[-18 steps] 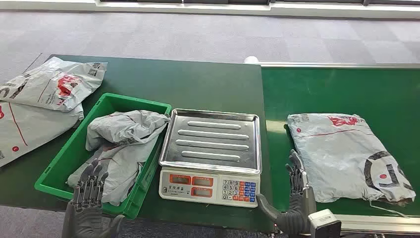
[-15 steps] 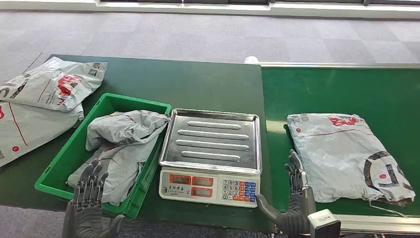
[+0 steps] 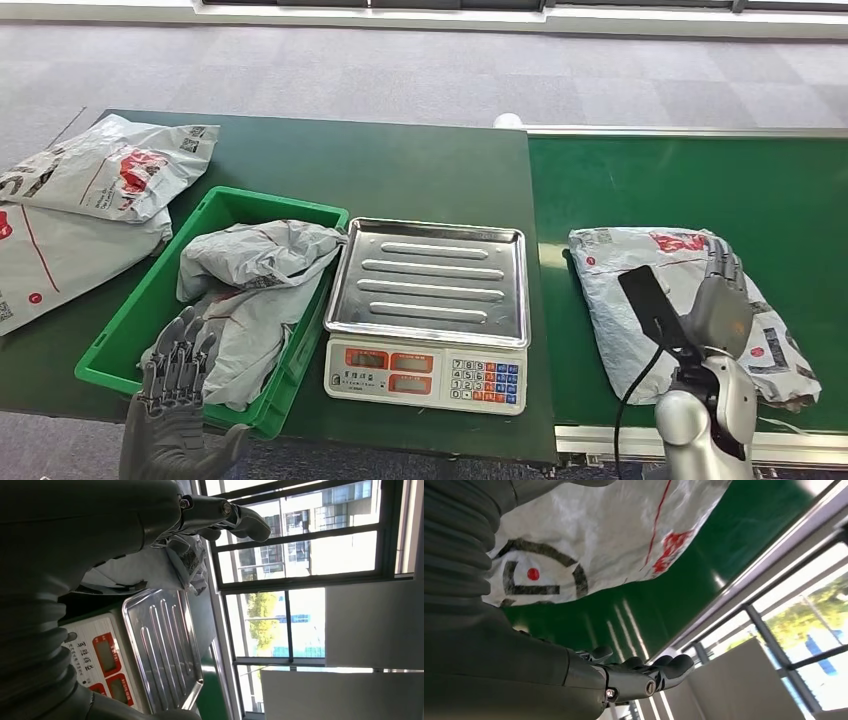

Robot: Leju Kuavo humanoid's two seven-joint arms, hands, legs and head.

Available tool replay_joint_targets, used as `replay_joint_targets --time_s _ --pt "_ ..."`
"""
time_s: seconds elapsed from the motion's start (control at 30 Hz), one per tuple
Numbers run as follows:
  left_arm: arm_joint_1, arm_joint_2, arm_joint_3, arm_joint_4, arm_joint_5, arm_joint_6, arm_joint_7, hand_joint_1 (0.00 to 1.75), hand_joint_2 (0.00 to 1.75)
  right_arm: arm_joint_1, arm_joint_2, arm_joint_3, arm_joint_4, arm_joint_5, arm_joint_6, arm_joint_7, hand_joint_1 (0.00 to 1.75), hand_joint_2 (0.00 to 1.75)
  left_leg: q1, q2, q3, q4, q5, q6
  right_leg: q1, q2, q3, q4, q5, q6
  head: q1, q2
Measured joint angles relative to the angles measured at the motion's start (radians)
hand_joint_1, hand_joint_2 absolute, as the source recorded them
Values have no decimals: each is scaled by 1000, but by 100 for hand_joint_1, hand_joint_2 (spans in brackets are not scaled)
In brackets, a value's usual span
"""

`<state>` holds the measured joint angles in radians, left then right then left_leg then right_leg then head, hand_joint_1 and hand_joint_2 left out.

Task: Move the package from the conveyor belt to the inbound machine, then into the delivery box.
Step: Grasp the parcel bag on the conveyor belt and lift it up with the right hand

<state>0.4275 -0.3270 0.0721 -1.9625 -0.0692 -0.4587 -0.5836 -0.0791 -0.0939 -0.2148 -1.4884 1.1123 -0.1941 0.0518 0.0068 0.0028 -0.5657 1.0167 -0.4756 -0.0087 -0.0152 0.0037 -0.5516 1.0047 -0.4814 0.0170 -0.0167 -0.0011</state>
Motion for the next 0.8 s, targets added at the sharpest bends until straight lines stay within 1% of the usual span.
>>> replay_joint_targets --time_s 0.1,0.23,0.3,0.33,0.4,0.47,0.53,0.6,0.7,0.8 --pt "0 2 2 -2 4 -17 12 0 175 -62 -38 -81 138 34 -8 24 0 175 0 -4 -1 0 0 0 0 -3 0 0 0 0 0 0" --pt "-1 0 7 -3 4 -47 24 0 175 -82 -70 -163 252 38 -17 29 0 175 0 -6 -3 0 0 0 0 -4 0 0 -1 0 0 0" --pt "-3 -1 11 -3 4 -54 28 0 175 -85 -80 -187 292 46 12 54 0 175 0 -6 -3 0 0 0 0 -4 -1 0 -1 0 0 0" --pt "-4 -1 13 -3 4 -59 31 0 175 -88 -87 -197 317 54 52 82 0 175 0 -6 -3 0 0 0 0 -4 -1 0 -1 0 0 0" --pt "-8 -1 17 -1 2 -69 37 0 175 -103 -105 -209 392 71 178 153 87 175 0 -6 -3 -1 0 0 0 -4 -1 0 -1 0 0 0" --pt "-11 -1 20 4 -6 -72 36 0 175 -124 -128 -213 505 79 293 189 175 175 0 -6 -3 -1 0 0 0 -4 -1 0 -1 0 0 0" --pt "-11 -1 22 9 -14 -66 28 0 175 -154 -146 -214 622 80 333 177 175 175 0 -5 -4 -1 0 0 1 -3 0 0 -1 0 0 0" --pt "-10 -1 23 13 -17 -59 23 0 175 -194 -156 -213 716 81 330 158 175 175 1 -1 -4 -1 -2 -1 2 0 3 -1 -2 0 0 0" --pt "-8 -1 25 14 -17 -52 19 0 175 -242 -163 -211 810 84 318 149 175 175 3 1 3 -1 -4 0 3 1 7 -2 -3 0 0 0" --pt "-5 -1 27 14 -16 -50 18 0 175 -274 -169 -209 866 85 313 147 175 175 3 1 7 0 -3 1 3 0 8 -3 -2 0 0 0"
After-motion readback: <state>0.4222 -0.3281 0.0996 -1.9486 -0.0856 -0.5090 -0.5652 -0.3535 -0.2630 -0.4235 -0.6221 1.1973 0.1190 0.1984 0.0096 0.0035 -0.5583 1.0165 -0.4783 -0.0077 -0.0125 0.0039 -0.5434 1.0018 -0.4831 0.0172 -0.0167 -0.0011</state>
